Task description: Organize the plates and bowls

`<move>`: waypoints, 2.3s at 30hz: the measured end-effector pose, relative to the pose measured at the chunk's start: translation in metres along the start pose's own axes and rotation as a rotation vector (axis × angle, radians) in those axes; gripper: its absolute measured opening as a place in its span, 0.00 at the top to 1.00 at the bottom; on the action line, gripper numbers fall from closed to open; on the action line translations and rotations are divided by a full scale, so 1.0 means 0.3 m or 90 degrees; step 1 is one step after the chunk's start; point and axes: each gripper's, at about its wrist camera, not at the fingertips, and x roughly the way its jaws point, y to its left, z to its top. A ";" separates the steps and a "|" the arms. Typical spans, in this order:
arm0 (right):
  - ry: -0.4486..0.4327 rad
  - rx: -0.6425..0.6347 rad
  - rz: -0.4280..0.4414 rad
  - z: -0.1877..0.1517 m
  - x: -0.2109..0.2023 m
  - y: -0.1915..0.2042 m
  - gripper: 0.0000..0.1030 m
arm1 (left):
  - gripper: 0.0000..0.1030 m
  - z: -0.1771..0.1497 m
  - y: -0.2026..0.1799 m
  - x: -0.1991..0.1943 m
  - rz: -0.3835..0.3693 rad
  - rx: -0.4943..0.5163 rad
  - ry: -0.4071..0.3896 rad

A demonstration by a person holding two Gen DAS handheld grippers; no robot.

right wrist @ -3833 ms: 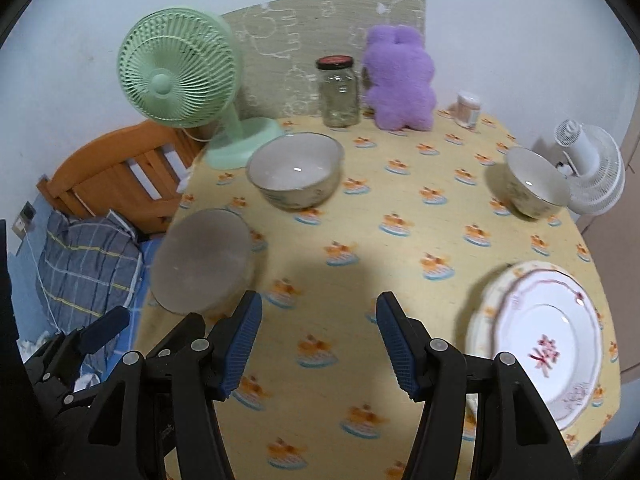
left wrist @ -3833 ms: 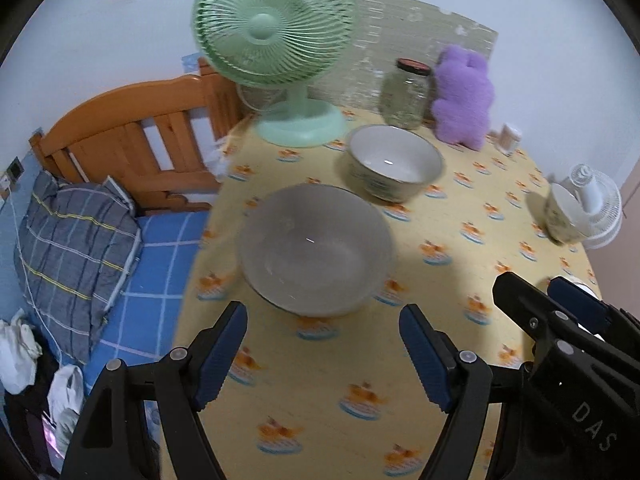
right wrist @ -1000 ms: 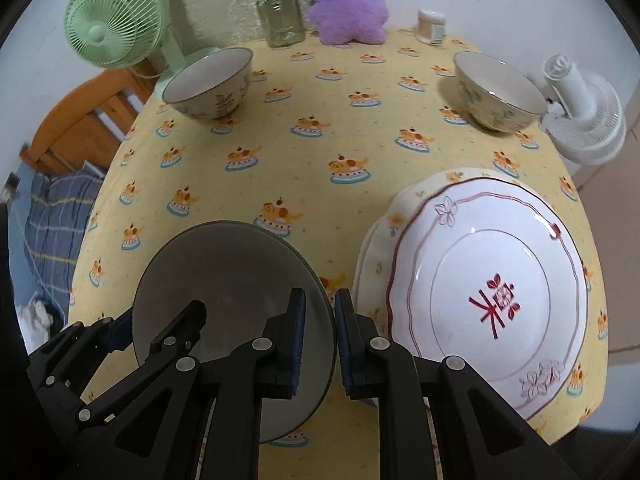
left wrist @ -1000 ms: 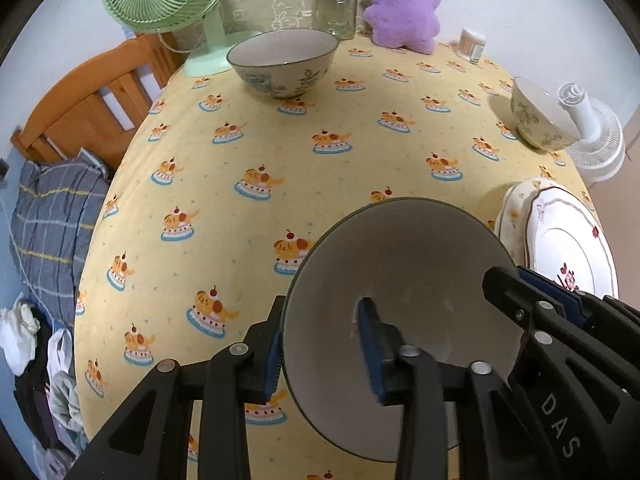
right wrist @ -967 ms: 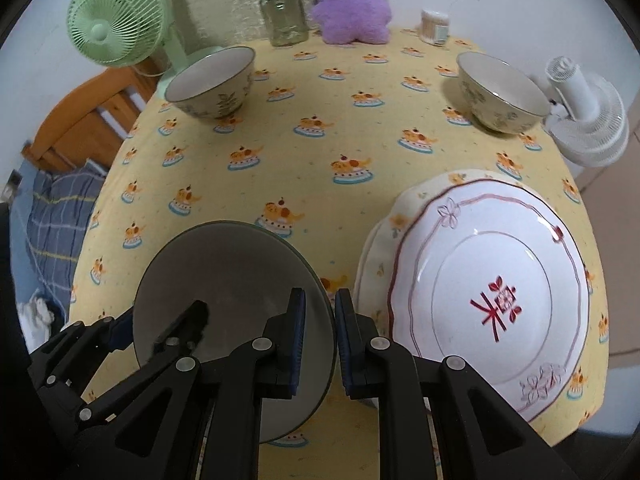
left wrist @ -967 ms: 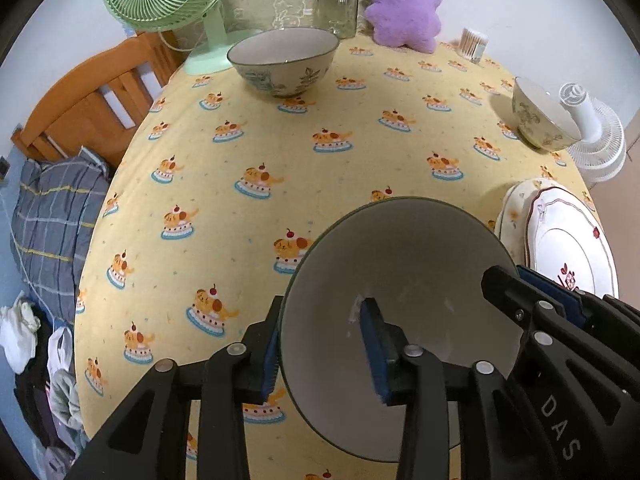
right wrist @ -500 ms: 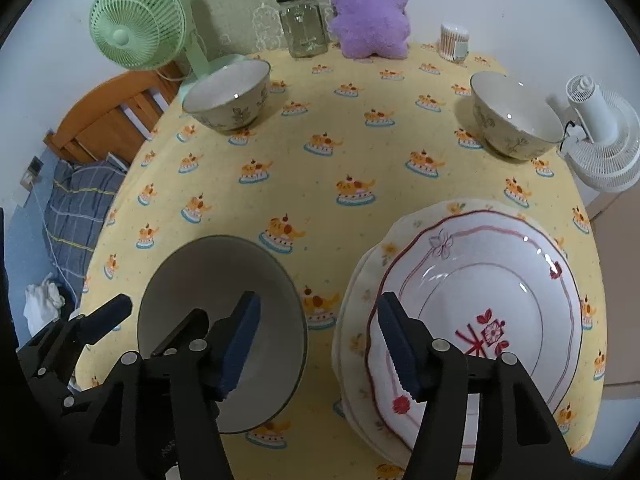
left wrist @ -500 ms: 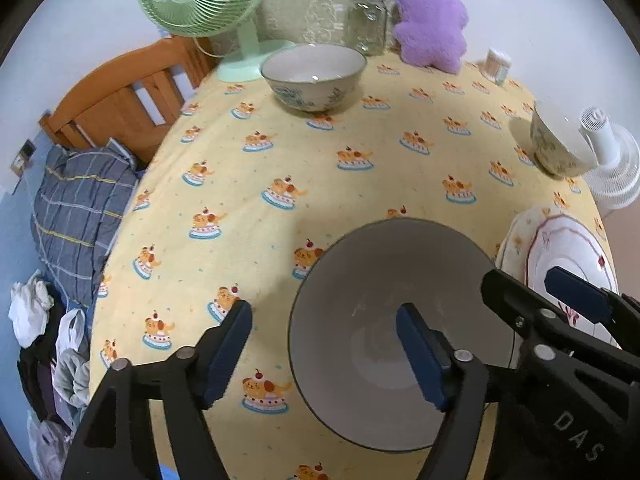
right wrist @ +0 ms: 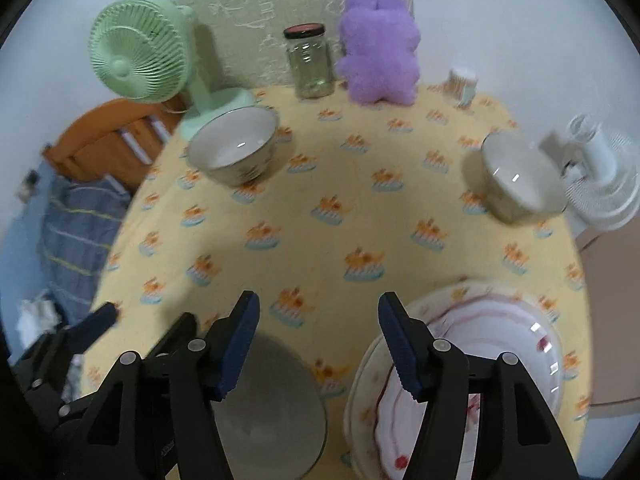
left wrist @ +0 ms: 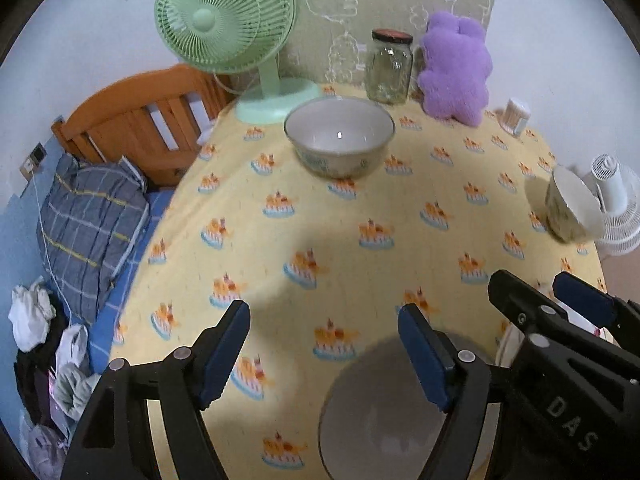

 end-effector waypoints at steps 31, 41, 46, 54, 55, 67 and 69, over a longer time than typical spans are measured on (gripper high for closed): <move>-0.040 0.004 0.026 0.519 0.386 0.163 0.37 | 0.36 0.498 0.138 0.390 0.031 -0.054 -0.038; -0.012 0.001 0.022 0.582 0.549 0.169 0.49 | 0.57 0.542 0.120 0.536 0.015 -0.049 -0.014; 0.005 0.007 0.042 0.584 0.595 0.178 0.71 | 0.66 0.541 0.112 0.567 -0.006 -0.046 -0.003; 0.013 0.002 0.035 0.581 0.597 0.180 0.74 | 0.69 0.543 0.110 0.562 -0.015 -0.032 0.008; 0.014 0.000 0.035 0.580 0.597 0.183 0.74 | 0.69 0.541 0.110 0.560 -0.015 -0.031 0.010; 0.017 -0.016 0.031 0.539 0.519 0.168 0.74 | 0.68 0.496 0.086 0.487 -0.023 -0.038 0.024; 0.017 -0.012 0.032 0.524 0.500 0.161 0.74 | 0.68 0.479 0.078 0.470 -0.023 -0.039 0.028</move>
